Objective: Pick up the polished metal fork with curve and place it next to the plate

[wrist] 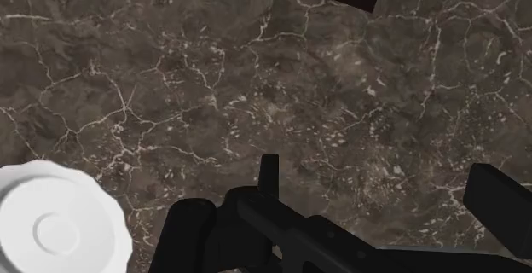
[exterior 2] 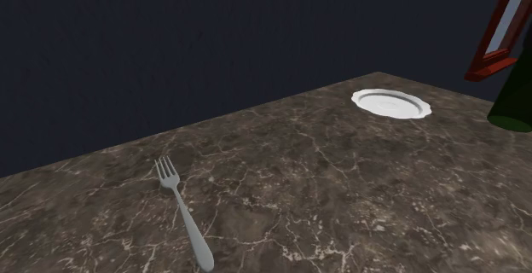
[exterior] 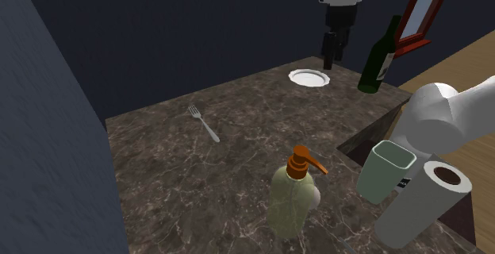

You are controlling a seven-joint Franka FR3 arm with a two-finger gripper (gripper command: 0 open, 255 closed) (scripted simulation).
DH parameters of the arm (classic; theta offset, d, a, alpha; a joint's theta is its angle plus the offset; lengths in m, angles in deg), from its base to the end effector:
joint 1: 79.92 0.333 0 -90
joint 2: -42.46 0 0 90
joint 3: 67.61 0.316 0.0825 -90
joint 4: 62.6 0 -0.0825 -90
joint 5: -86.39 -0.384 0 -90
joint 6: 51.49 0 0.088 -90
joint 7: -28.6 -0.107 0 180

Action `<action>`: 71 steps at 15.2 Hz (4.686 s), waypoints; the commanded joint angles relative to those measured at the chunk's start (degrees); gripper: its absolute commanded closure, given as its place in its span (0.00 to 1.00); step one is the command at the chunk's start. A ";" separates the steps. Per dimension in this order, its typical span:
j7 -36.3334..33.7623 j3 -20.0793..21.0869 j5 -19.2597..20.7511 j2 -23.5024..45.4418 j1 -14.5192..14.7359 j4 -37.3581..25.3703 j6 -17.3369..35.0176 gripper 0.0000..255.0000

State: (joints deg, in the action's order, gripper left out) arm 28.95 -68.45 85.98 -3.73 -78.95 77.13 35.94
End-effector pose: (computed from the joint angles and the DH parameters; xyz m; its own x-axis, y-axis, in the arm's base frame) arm 0.2936 0.0004 0.5541 0.9942 0.0143 -0.1064 0.0124 -0.9998 -0.0184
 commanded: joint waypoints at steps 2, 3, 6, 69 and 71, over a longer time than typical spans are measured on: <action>-1.23 0.89 -0.73 1.23 0.23 0.18 1.69 0.00; -2.44 1.77 -1.42 2.54 0.46 0.29 3.39 0.00; -5.99 4.36 -3.23 6.90 1.06 0.08 8.44 0.00; -45.02 15.90 11.12 76.69 9.13 -50.95 34.16 1.00; -44.86 16.02 10.91 76.11 9.09 -51.62 32.93 1.00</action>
State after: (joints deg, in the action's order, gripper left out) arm -16.05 -52.48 97.02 72.72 -69.76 25.69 69.40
